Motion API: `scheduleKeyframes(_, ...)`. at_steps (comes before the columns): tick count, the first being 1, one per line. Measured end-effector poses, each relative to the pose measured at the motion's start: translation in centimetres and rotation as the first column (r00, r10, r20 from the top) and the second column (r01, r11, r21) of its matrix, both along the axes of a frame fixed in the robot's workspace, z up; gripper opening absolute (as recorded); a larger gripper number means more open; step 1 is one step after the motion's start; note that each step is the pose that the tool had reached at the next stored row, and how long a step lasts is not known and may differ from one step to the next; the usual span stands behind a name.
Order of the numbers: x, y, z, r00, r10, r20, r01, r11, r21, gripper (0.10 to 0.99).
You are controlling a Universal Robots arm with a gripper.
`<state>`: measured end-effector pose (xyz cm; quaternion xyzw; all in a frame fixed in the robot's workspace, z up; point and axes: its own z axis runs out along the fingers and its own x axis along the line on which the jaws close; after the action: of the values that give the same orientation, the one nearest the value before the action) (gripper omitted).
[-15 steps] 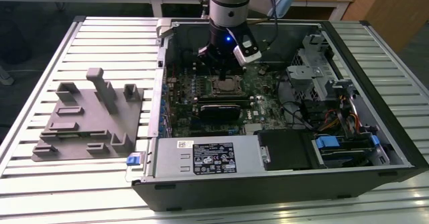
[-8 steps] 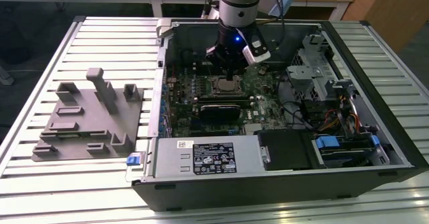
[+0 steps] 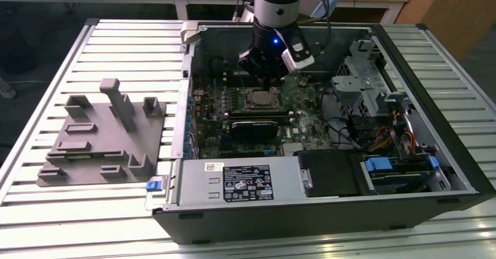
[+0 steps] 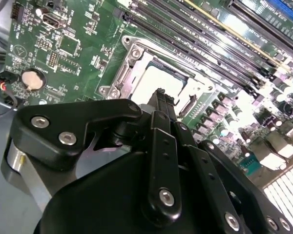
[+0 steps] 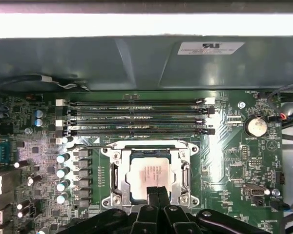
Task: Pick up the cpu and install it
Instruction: 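Close the cpu cover, then install the first cpu locking lever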
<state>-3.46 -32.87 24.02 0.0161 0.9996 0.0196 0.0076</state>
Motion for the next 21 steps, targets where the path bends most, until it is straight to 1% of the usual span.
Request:
scheduleKeyframes(2, 0.00, 0.00, 0.38, 1.0000, 0.000, -0.0001, 0.000, 1.0000, 0.000, 0.106)
scheduleKeyframes(4, 0.00, 0.00, 0.60, 1.0000, 0.000, -0.0001, 0.000, 1.0000, 0.000, 0.106)
scheduleKeyframes(15, -0.03, 0.00, 0.64, 1.0000, 0.000, -0.0001, 0.000, 1.0000, 0.000, 0.106)
scheduleKeyframes(21, -0.53, 0.00, 0.64, 1.0000, 0.000, -0.0001, 0.000, 1.0000, 0.000, 0.106)
